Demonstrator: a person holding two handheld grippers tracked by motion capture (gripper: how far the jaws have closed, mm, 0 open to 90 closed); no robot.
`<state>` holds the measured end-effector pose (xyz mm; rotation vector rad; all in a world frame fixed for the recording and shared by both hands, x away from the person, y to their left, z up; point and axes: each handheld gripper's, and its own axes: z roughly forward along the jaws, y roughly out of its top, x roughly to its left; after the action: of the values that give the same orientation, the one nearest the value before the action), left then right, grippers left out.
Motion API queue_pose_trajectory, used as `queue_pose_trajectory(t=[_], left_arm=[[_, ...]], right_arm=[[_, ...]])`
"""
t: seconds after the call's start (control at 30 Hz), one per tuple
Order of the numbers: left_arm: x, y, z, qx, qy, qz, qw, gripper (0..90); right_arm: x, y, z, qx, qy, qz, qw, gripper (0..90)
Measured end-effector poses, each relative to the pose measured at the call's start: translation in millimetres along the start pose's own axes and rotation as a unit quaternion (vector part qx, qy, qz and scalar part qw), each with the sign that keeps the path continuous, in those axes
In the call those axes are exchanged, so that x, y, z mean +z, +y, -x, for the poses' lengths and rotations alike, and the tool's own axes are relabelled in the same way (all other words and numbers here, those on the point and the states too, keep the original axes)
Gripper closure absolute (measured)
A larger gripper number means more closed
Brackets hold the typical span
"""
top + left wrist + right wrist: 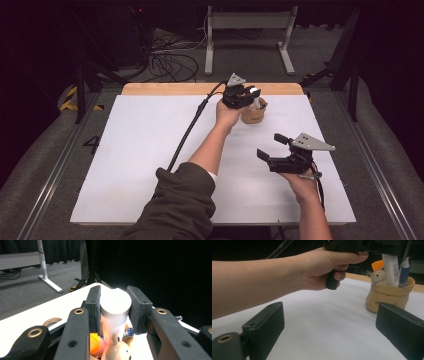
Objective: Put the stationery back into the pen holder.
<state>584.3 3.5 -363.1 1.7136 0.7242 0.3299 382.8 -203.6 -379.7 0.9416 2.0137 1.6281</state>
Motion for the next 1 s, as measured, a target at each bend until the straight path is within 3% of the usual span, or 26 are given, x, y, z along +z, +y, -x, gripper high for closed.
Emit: queue_pose_trajectory(t=[0.57, 1.0], left_arm=[[0.5, 0.4, -0.7, 0.004, 0.001, -0.012, 0.9999, 64.1], [3.6, 0.9, 4.3, 0.033, 0.000, -0.023, 0.9992, 65.6]], right_arm=[[0.4, 0.0, 0.4, 0.000, 0.000, 0.000, 1.0000, 9.0], [0.9, -0.1, 0.8, 0.000, -0.002, -0.001, 1.0000, 9.2]])
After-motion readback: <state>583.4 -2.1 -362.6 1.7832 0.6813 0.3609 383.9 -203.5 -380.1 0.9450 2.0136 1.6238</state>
